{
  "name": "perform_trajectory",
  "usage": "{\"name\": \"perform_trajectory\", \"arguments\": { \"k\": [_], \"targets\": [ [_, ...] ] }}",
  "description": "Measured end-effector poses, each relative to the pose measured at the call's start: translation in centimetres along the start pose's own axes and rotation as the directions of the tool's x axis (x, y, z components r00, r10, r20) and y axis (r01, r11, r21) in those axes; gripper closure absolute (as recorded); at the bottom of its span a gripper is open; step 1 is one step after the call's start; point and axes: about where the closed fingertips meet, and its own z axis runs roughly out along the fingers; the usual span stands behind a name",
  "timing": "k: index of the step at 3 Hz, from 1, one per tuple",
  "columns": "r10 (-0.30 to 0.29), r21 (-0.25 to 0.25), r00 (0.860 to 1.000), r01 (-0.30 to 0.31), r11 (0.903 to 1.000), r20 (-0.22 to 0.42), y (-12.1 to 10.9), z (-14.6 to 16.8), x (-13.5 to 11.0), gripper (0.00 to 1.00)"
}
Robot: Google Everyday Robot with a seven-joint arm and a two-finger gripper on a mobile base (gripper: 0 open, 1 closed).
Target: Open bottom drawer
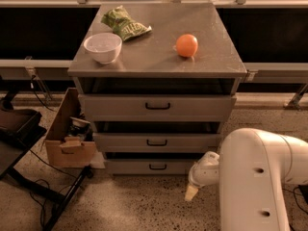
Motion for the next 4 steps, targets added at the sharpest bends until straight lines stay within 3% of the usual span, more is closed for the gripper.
{"name": "perform_trajectory", "arguments": {
  "k": [2,4],
  "targets": [
    [-0.092,-0.002,0.994,0.092,0.9958,-0.065,-1.9,5.6,-1.5,0.00],
    [-0.181,0.015,0.970,0.186,0.9824,-0.159,-5.0,8.5,-2.3,0.00]
  ]
}}
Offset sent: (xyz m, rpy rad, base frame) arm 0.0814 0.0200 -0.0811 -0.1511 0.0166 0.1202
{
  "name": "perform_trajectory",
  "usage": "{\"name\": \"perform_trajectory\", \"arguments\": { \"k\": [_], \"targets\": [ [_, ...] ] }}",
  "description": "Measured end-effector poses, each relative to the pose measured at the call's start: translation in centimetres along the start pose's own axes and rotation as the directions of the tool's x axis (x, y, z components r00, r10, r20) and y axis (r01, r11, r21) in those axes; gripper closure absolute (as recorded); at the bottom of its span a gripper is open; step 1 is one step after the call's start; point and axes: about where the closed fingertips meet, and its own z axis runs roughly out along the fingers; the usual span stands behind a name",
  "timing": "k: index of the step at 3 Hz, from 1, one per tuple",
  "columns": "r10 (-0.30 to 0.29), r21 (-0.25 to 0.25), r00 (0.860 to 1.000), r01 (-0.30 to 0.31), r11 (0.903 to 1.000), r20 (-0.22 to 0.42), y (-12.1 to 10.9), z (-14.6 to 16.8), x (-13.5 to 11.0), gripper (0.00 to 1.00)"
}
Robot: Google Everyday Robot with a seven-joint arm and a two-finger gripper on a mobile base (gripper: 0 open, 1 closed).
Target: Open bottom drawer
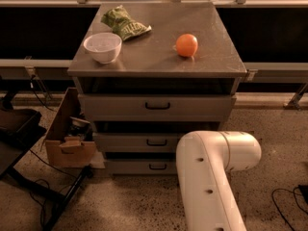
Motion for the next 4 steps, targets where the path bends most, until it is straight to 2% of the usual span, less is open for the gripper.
{"name": "perform_trajectory", "arguments": {
  "k": [1,2,3,4],
  "targets": [
    [-0.094,-0.008,0.994,0.094,0.9956,-0.062,-1.1,-0.2,-0.4,0.03],
    [-0.136,-0.042,0.987,0.133,0.9903,-0.085,-0.9,-0.2,-0.5,0.24],
    [-0.106,-0.159,0.992,0.095,0.9828,-0.063,3.6,0.5,-0.2,0.47],
    [-0.084,-0.195,0.995,0.072,0.9782,-0.052,4.7,0.3,-0.3,0.70]
  ]
}}
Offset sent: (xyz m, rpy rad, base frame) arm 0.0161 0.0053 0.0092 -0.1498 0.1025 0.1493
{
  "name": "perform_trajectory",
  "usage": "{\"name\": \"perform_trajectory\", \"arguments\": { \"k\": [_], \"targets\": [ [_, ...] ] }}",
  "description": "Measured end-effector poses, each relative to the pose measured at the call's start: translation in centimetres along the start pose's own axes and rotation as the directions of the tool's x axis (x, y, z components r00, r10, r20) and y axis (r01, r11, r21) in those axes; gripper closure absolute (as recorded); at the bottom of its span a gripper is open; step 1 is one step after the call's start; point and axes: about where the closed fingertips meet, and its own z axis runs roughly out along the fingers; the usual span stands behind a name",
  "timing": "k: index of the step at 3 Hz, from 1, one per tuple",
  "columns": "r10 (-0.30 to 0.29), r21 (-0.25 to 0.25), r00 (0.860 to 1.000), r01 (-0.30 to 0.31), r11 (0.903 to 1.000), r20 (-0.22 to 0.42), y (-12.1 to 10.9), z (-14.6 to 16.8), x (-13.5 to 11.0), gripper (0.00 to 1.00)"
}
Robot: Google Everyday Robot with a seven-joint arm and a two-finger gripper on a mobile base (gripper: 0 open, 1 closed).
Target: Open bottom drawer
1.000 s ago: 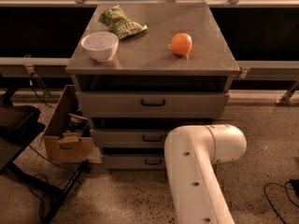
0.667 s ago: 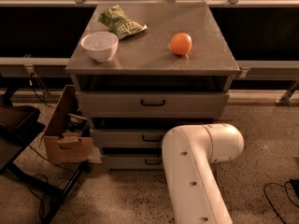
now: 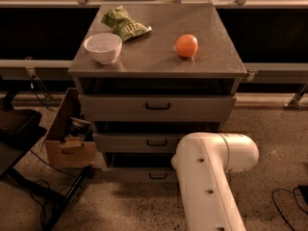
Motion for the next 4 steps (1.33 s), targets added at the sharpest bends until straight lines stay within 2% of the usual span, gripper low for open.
{"name": "perform_trajectory", "arguments": {
  "k": [1,4],
  "targets": [
    [0.000,0.000,1.000,0.000,1.0000,0.000,-0.01,-0.06,0.00,0.68],
    [0.000,0.000,1.000,0.000,1.0000,0.000,0.00,-0.06,0.01,0.01]
  ]
}}
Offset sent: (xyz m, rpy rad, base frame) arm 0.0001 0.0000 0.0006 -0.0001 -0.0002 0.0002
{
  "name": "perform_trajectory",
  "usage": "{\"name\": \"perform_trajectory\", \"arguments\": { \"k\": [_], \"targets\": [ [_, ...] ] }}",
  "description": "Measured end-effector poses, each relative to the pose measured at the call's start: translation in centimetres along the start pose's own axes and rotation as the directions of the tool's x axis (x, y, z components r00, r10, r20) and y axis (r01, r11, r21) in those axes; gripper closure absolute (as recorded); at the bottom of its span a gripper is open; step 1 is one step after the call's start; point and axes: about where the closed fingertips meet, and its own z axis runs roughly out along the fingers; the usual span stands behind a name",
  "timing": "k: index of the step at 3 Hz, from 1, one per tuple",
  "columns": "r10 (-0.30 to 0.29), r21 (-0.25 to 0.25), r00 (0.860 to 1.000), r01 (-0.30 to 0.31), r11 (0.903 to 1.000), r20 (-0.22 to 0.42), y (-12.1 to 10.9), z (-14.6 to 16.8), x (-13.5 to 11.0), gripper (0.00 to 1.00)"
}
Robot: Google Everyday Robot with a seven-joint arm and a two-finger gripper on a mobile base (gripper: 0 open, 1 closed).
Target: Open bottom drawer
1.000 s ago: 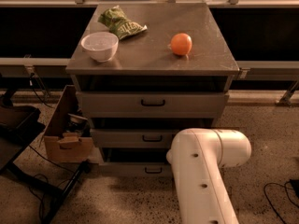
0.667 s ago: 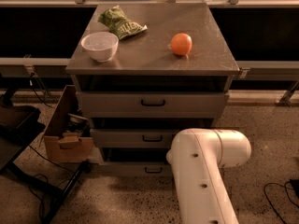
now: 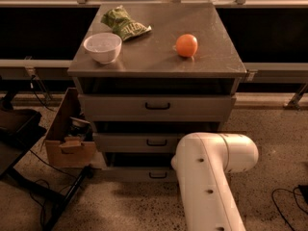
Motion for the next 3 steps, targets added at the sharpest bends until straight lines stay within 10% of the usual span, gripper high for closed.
{"name": "perform_trajectory", "arguments": {
  "k": [1,3],
  "targets": [
    [0.000,0.000,1.000,0.000,1.0000,0.000,0.0,0.0,0.0,1.00],
    [0.000,0.000,1.000,0.000,1.0000,0.000,-0.1,-1.1,0.1,1.00]
  ]
}}
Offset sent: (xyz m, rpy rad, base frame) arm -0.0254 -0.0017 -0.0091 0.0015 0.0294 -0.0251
